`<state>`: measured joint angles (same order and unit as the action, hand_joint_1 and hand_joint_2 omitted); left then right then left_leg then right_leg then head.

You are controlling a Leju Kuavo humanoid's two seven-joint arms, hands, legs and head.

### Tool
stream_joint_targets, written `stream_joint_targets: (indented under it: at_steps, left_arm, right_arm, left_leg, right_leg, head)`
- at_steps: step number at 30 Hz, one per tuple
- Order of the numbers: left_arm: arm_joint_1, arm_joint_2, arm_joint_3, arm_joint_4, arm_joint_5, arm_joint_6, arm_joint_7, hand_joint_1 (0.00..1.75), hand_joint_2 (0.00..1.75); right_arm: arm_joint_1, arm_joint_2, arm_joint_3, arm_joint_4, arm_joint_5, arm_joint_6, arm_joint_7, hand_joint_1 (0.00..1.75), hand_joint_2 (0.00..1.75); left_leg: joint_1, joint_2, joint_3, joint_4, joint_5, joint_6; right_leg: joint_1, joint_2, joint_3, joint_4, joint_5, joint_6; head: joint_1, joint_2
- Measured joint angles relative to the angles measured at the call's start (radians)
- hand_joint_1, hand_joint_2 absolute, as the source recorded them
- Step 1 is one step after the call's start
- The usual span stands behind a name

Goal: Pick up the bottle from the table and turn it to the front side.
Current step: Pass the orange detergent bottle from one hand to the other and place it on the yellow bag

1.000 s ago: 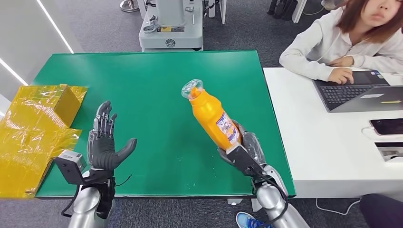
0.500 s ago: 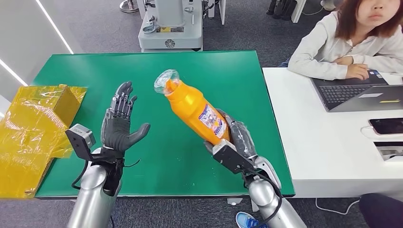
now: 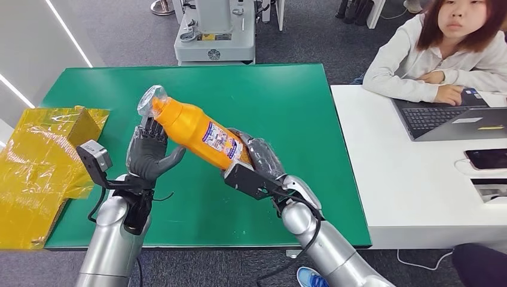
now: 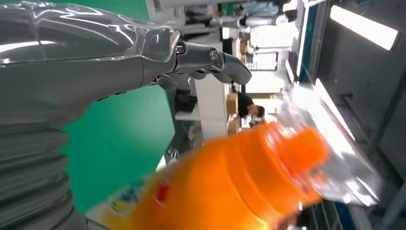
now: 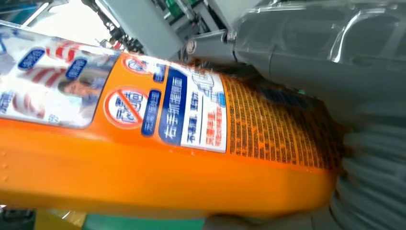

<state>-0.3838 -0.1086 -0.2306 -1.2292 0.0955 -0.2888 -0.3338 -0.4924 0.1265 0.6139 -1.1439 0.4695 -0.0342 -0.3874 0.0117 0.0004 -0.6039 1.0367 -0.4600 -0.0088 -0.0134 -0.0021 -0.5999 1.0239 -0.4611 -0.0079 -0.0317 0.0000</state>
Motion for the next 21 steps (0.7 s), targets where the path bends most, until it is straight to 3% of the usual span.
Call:
stream_joint_targets:
  at_steps: [9,16,21]
  left_arm:
    - [-0.039,0.038,-0.014,0.047,0.091,-0.094,0.039,0.00,1.75]
    - [-0.101,0.051,-0.031,0.142,0.126,-0.094,0.038,0.00,1.75]
    - [-0.148,0.048,-0.055,0.231,0.074,-0.030,0.021,0.00,1.75]
  right_arm:
    - [-0.018,0.010,0.017,0.098,0.012,-0.023,0.004,1.75,1.75]
    - [-0.023,0.010,0.026,0.102,0.040,-0.038,0.009,1.75,1.75]
    - [-0.024,0.009,0.032,0.081,0.064,-0.056,0.036,1.75,1.75]
  left_leg:
    - [0.000,0.000,0.000,0.000,0.000,0.000]
    - [0.000,0.000,0.000,0.000,0.000,0.000]
    - [0.000,0.000,0.000,0.000,0.000,0.000]
  right_leg:
    - [0.000,0.000,0.000,0.000,0.000,0.000]
    - [0.000,0.000,0.000,0.000,0.000,0.000]
    - [0.000,0.000,0.000,0.000,0.000,0.000]
  head:
    - [0.000,0.000]
    - [0.000,0.000]
    - [0.000,0.000]
